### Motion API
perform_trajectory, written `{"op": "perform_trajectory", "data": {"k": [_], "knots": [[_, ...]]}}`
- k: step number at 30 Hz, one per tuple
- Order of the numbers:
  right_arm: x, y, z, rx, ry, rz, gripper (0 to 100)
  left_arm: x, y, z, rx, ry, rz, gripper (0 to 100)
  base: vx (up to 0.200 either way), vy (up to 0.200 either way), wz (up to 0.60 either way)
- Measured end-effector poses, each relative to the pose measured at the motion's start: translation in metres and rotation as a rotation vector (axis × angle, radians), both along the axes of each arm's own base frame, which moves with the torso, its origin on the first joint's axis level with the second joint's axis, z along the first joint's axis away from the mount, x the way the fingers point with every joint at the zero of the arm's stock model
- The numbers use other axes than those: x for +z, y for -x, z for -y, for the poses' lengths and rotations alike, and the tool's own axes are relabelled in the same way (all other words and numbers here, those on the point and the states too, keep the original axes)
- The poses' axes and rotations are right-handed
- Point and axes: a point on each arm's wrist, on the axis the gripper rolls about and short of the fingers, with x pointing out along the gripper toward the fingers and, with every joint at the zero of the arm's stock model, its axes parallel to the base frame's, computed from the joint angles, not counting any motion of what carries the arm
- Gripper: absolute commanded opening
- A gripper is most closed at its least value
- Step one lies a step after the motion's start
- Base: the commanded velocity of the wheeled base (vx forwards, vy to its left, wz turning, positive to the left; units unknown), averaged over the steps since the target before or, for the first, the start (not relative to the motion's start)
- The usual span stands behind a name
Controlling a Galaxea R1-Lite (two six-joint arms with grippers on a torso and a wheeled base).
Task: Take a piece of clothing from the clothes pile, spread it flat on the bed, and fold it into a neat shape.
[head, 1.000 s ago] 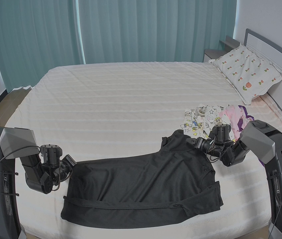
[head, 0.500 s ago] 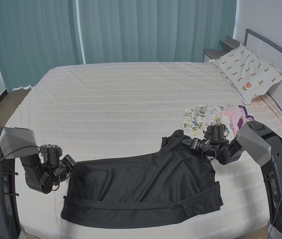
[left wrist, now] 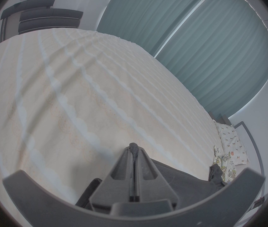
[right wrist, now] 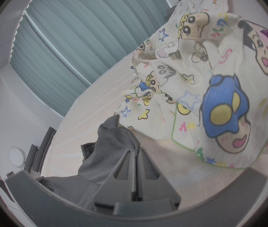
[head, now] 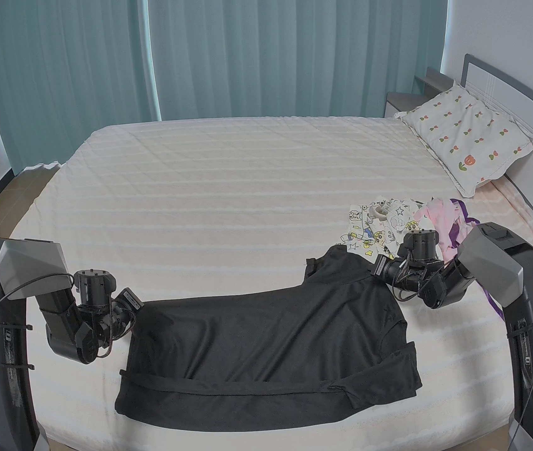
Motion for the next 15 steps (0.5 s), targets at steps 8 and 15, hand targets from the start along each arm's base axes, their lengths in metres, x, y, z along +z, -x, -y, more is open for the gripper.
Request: {"op": "perform_trajectory", "data": {"k": [8,15], "knots": [[0.010,0.005,0.008,-0.002,-0.020,0.064,0,0.007,-0.001,-0.002,0.005,-0.004,0.020,0,0.000,0.000,0.00],[0.027,0.011,0.019,-0.037,-0.075,0.109,0,0.013,-0.002,-0.007,0.018,-0.007,0.040,0,0.000,0.000,0.00]]}}
